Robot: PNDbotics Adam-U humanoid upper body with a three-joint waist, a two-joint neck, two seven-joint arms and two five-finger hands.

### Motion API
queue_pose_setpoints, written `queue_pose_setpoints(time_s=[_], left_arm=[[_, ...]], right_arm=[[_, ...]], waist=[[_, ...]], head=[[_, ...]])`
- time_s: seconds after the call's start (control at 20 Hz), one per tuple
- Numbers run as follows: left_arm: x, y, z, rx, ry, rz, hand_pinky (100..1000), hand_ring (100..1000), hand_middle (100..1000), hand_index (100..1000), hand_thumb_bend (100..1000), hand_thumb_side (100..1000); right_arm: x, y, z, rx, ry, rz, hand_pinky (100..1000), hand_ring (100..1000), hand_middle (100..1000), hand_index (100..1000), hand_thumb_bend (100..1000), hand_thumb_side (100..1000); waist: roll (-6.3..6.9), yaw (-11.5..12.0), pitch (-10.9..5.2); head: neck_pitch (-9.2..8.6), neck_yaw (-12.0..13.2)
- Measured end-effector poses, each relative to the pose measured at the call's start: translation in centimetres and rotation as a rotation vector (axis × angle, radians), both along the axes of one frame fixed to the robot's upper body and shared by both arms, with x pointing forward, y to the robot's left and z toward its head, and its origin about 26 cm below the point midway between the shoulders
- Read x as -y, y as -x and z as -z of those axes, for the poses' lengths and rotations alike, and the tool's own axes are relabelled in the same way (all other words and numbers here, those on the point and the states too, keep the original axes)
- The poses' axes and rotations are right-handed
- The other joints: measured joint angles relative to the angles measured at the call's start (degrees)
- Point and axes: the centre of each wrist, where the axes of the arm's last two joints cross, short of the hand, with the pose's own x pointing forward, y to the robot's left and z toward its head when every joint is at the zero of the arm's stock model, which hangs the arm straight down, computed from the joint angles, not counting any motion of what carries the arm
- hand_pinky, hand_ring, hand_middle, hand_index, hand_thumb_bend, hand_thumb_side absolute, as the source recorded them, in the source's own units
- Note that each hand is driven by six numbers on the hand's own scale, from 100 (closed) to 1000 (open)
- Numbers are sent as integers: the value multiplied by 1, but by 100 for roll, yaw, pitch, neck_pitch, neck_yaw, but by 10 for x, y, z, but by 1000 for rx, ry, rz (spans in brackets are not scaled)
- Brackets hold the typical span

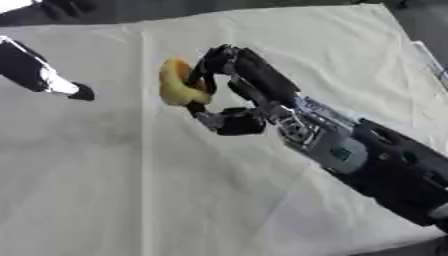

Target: Pick up the objects with one hand, pass them to the other hand, and then place them into the box on the other side of the table.

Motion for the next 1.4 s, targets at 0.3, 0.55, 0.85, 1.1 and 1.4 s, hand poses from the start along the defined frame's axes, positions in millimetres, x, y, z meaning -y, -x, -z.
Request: queue_pose_setpoints(time_s=[0.3, 0.55, 0.85, 1.1, 1.4], left_arm=[[15, 10, 4, 40, -21, 55, 812, 827, 799, 868, 842, 128], [24, 13, 8, 59, -33, 87, 807, 823, 795, 860, 829, 100], [36, 17, 13, 94, -32, 136, 807, 822, 798, 855, 830, 100], [42, 18, 16, 108, -19, 177, 804, 823, 800, 842, 811, 100], [46, 11, 23, 85, -18, 234, 797, 822, 800, 832, 772, 100]], right_arm=[[-8, -1, -1, -3, -25, 31, 513, 601, 305, 427, 221, 100], [-9, 2, 9, -21, -19, 16, 514, 603, 305, 427, 224, 100], [-6, 8, 26, -27, -9, -13, 507, 603, 304, 425, 228, 100], [-8, 9, 29, -22, -1, -33, 509, 604, 303, 424, 230, 100], [-9, 9, 29, -20, -3, -36, 516, 605, 305, 426, 234, 100]], waist=[[0, 17, 0], [0, 22, 0], [0, 41, 0], [0, 38, 0], [0, 2, 0]], head=[[0, -8], [-3, -6], [-29, 2], [-51, -15], [-52, -42]])
